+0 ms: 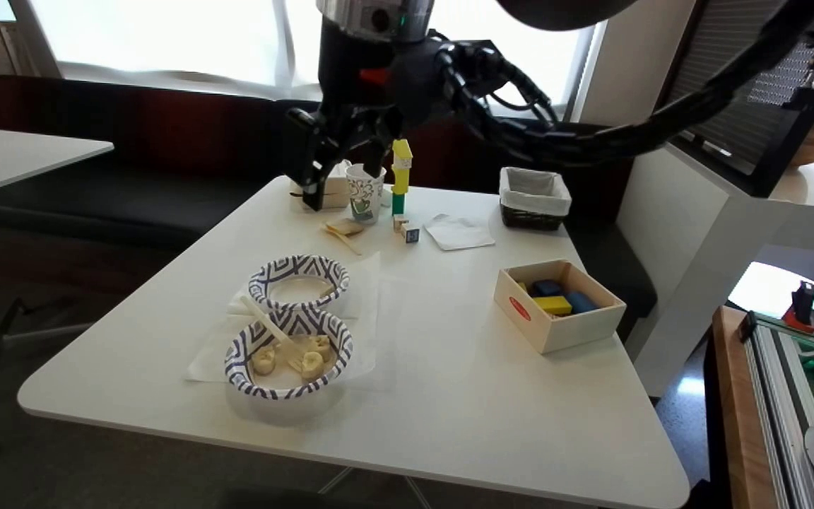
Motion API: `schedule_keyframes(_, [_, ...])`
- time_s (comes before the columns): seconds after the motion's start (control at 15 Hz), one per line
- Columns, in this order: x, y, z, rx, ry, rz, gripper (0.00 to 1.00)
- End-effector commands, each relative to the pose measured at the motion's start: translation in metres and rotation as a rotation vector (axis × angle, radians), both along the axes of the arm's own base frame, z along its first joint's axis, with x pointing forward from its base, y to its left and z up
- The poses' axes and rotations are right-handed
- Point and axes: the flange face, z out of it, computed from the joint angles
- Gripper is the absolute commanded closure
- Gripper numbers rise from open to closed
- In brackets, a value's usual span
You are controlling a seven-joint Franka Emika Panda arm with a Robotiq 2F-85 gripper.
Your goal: Use the fork to scoop to pick up the contents inside the bowl to the left and put it in the bowl to the right
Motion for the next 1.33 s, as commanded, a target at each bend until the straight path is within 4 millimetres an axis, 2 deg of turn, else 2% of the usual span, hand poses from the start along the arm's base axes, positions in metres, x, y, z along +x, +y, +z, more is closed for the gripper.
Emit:
schedule_keyframes(0.0, [0.052,0.017,-0.031,-0.016,-0.033,-0.077,0.00])
schedule_keyframes(0.07, [0.062,0.027,-0.043,0.006,-0.018,-0.137,0.00])
schedule_keyframes(0.13, [0.036,0.009,-0.017,0.003,-0.035,-0.066,0.00])
schedule_keyframes(0.27, [0.045,0.010,-0.029,0.008,-0.023,-0.072,0.00])
schedule_keyframes(0.67, [0.043,0.010,-0.017,-0.004,-0.042,-0.070,0.00])
schedule_keyframes(0.73, [0.048,0.010,-0.027,0.019,-0.033,-0.060,0.00])
schedule_keyframes(1.07, [0.066,0.045,-0.080,0.139,0.002,0.014,0.00])
schedule_keyframes(1.27, [0.079,0.061,-0.110,0.181,0.031,-0.015,0.00])
